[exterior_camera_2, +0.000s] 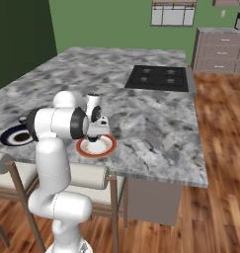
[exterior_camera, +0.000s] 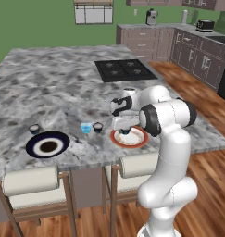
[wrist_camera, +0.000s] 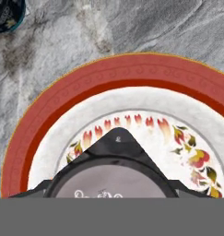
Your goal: Place two yogurt containers on each plate.
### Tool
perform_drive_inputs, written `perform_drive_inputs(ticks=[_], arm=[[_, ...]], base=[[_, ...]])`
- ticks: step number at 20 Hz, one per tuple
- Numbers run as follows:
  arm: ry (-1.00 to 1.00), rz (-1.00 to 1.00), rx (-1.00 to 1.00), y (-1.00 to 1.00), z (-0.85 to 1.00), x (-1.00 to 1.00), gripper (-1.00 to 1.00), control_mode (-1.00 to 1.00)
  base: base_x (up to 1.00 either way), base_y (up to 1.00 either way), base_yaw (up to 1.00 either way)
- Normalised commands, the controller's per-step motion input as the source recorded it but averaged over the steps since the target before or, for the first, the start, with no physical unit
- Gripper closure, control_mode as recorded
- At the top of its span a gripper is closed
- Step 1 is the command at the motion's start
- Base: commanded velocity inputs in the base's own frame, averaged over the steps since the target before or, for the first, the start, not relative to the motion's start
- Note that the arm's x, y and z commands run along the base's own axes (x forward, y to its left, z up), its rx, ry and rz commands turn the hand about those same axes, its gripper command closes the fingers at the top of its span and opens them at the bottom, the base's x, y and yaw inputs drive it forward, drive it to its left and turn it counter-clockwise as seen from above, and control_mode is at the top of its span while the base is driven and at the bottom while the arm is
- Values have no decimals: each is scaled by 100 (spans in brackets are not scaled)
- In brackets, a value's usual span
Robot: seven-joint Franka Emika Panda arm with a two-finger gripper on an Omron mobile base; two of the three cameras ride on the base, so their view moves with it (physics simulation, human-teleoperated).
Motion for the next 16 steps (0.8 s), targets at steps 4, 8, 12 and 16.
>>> perform_drive_inputs(ticks=[4, 8, 12, 16], arm=[[0, 0, -2, -32, -16, 0, 100, -100], [0, -5, -2, -10, -20, 0, 100, -100], [0, -1, -2, 0, -20, 8, 100, -100], [0, 0, 0, 0, -17, 4, 100, -100]], base=[[0, 0, 0], [0, 0, 0], [0, 0, 0], [0, 0, 0]])
